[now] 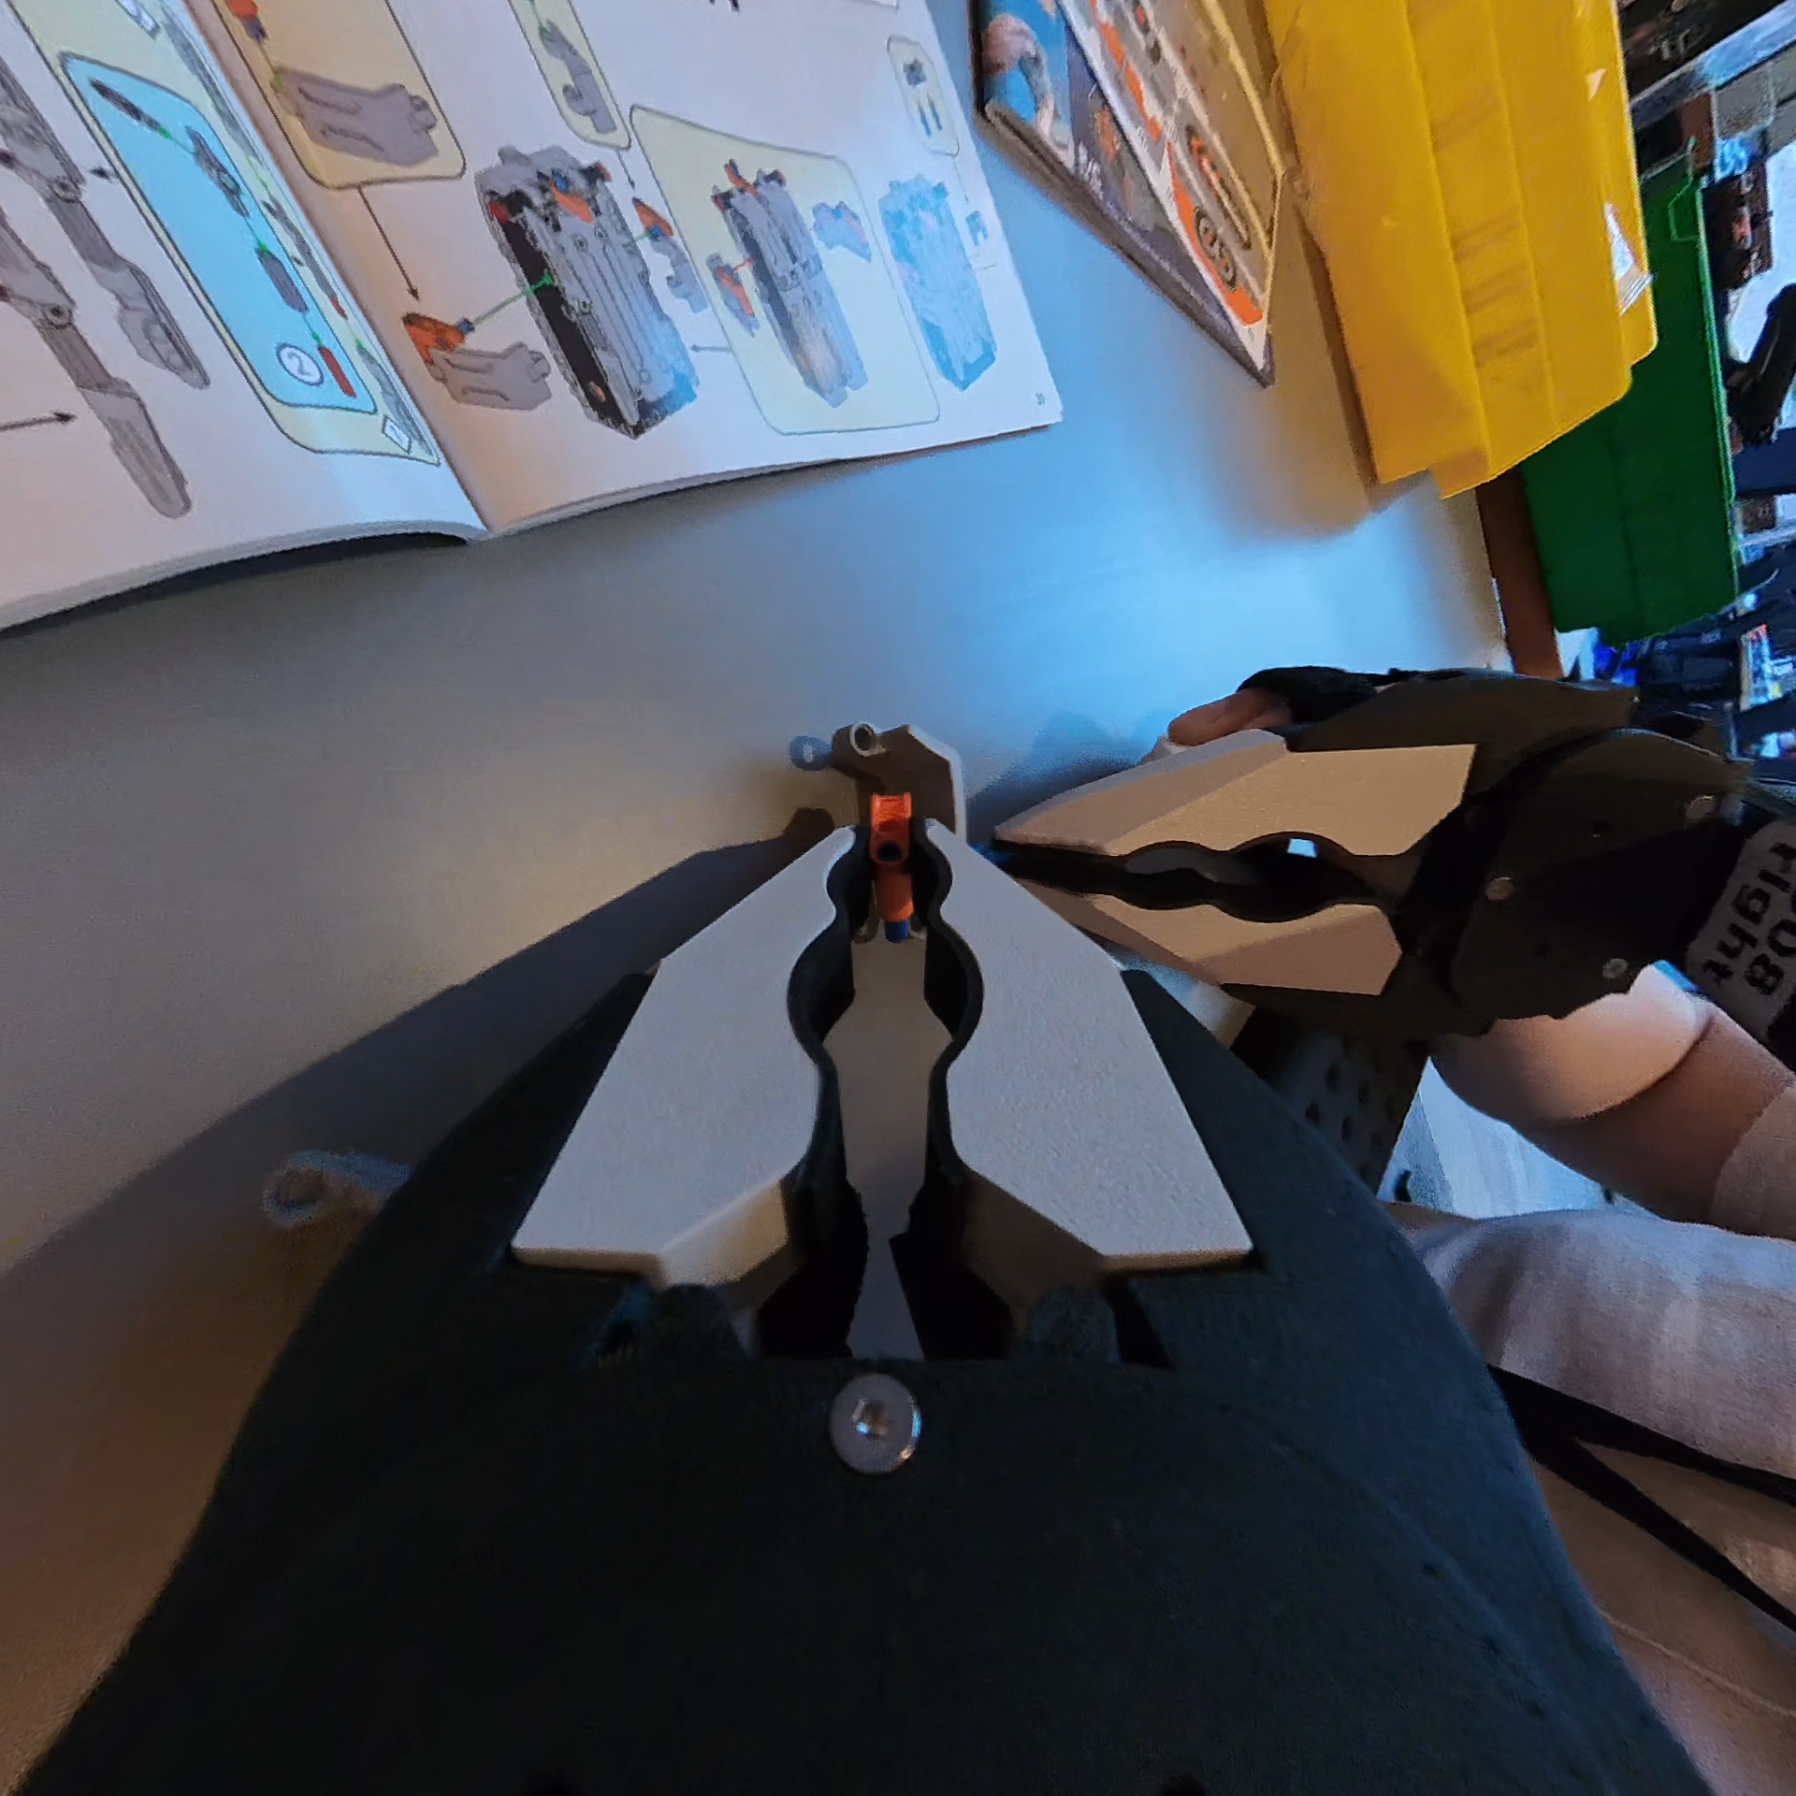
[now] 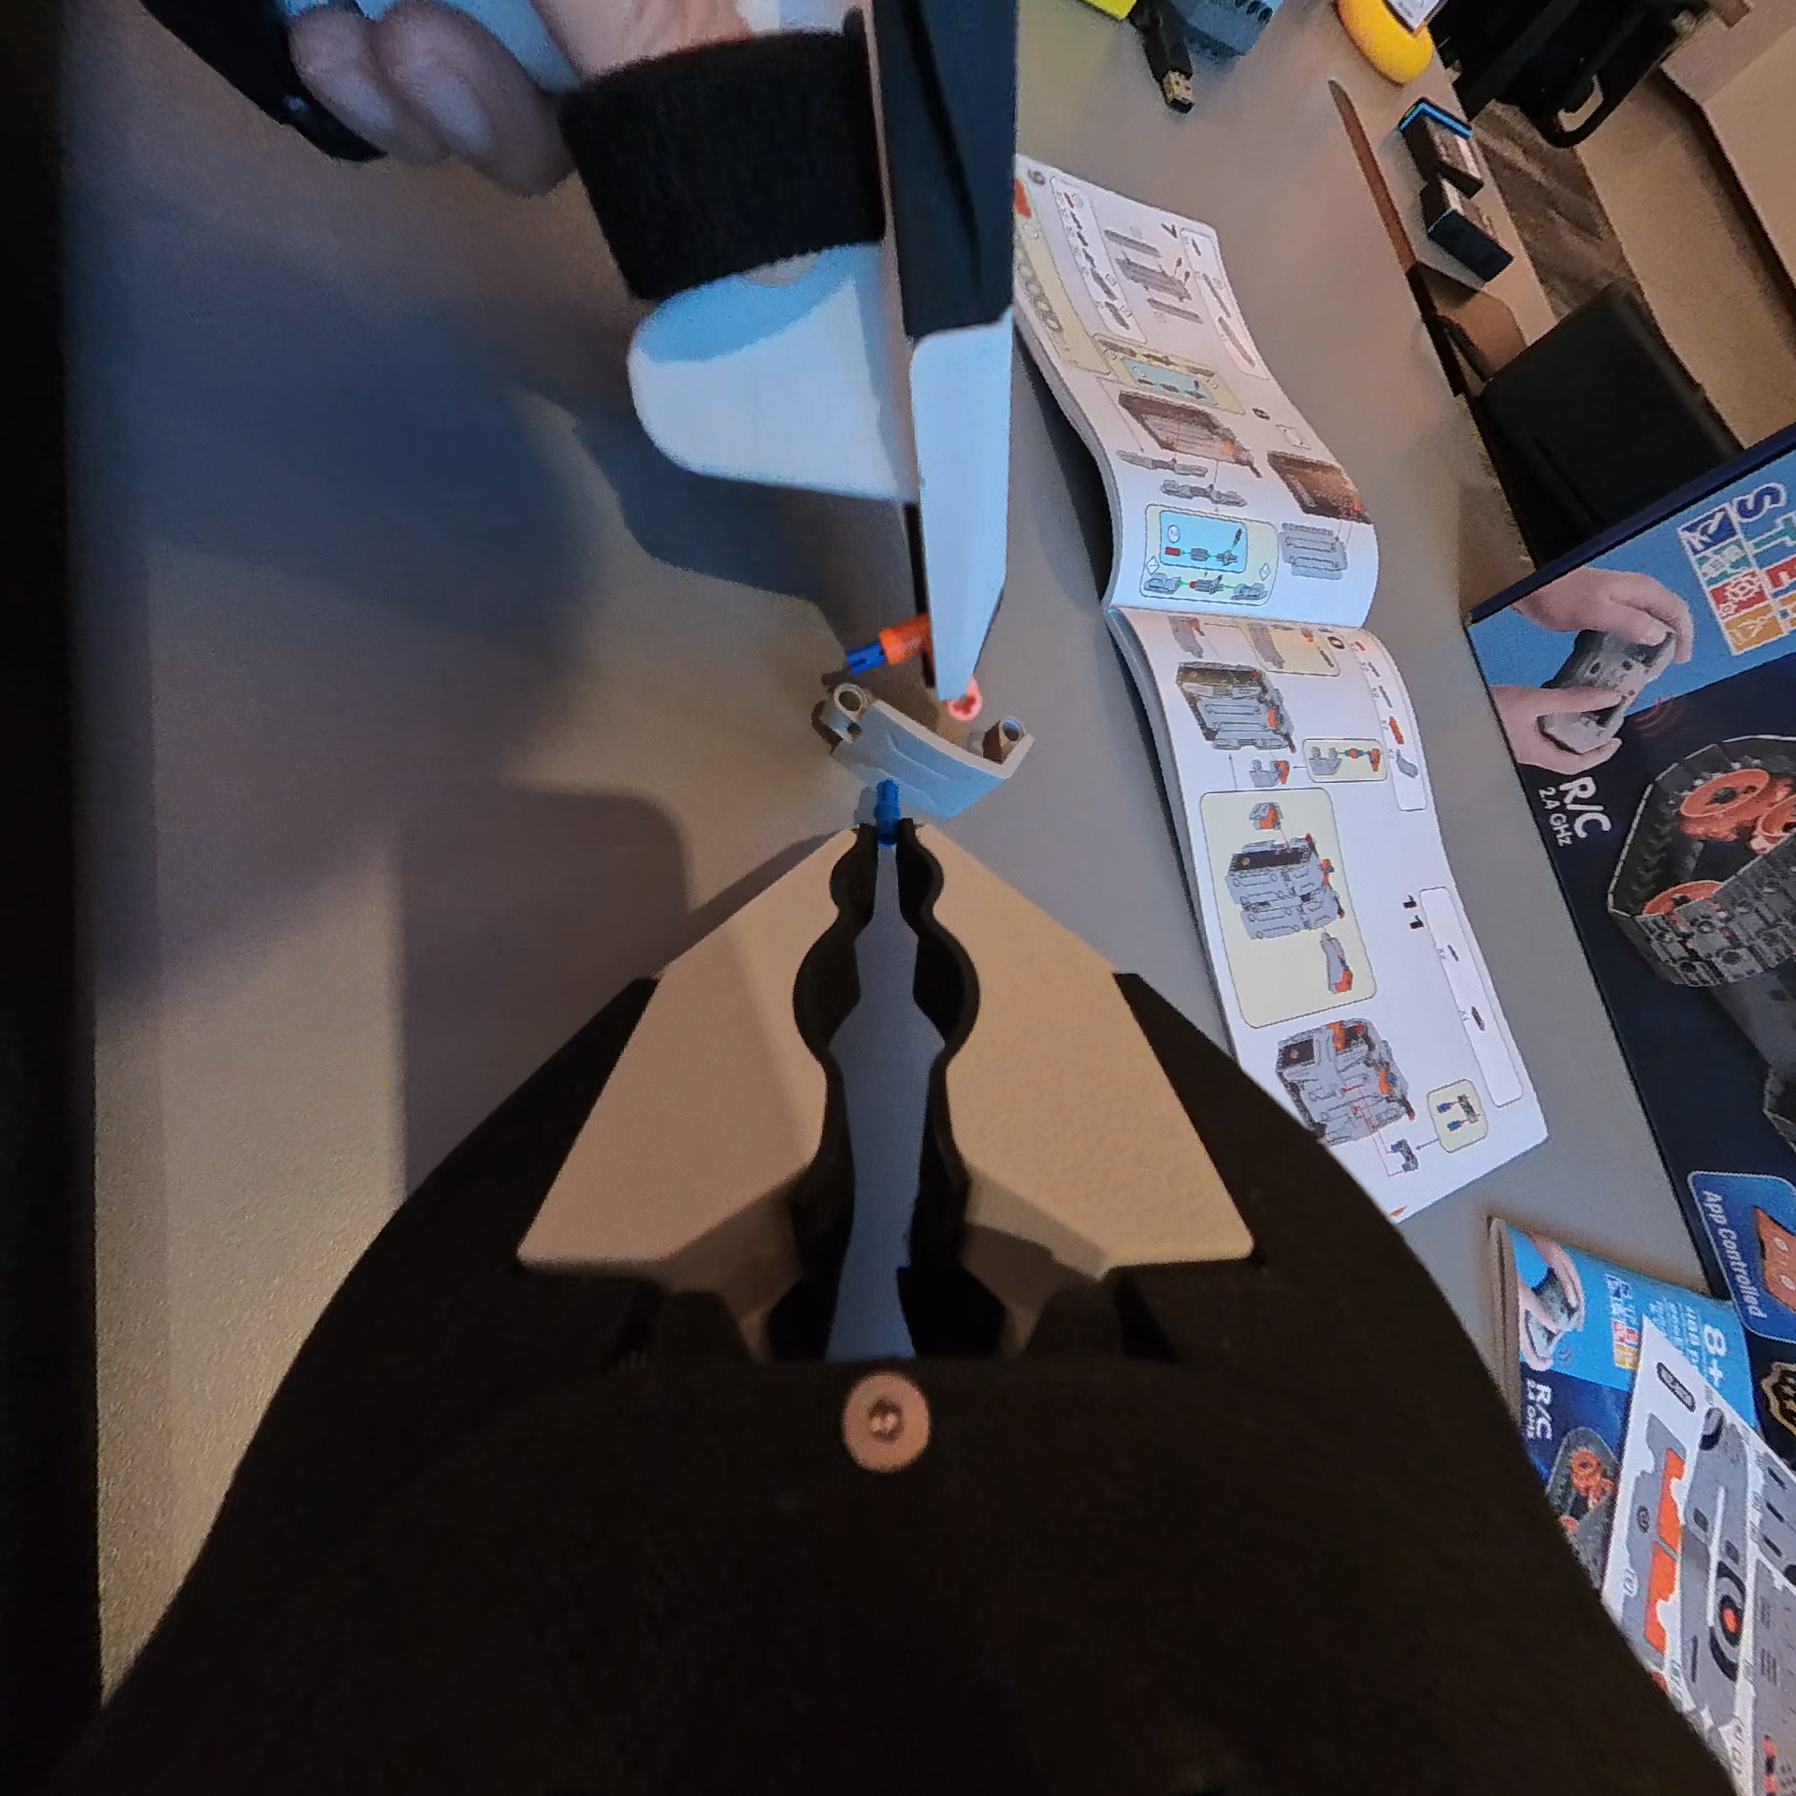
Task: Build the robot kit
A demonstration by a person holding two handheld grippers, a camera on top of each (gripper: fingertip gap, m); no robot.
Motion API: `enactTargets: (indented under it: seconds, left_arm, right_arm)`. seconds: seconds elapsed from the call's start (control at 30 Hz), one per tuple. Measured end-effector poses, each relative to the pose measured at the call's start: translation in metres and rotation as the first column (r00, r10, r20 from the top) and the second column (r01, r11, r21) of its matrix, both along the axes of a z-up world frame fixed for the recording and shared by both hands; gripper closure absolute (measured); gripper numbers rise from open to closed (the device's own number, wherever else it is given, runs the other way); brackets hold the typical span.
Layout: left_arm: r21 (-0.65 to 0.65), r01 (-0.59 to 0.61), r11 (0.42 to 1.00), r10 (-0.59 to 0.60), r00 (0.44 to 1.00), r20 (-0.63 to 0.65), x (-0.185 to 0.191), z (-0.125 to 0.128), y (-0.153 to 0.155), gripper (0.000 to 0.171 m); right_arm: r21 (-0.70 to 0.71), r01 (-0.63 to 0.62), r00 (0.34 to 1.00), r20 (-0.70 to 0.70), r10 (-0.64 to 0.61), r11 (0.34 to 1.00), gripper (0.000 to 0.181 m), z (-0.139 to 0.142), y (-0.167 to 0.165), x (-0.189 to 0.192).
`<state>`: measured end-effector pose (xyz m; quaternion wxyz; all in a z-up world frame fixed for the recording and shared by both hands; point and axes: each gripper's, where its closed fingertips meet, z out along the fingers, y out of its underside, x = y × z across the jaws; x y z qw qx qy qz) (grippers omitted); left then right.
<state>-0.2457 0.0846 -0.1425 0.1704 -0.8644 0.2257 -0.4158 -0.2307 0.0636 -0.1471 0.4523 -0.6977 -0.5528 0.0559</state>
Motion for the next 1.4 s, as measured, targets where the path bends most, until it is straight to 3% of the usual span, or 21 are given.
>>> enactTargets:
  seconds: [0.4,0.93,1.4]
  left_arm:
    - [0.019,-0.022,1.000,0.023,0.999,-0.029,-0.018,0.008,-0.021,0.166]
    - [-0.019,0.057,0.998,-0.058,0.998,-0.035,0.002,-0.003,-0.044,0.166]
    - [-0.023,0.047,0.999,-0.048,0.998,-0.037,0.002,-0.008,-0.040,0.166]
  right_arm:
    - [-0.011,-0.006,1.000,-0.014,0.006,1.000,0.178,0.000,-0.002,-0.001]
    - [-0.012,0.053,0.998,-0.033,-0.054,0.999,0.178,0.004,0.009,0.015]
    - [-0.045,0.082,0.993,-0.082,-0.086,0.996,0.178,0.007,0.013,0.022]
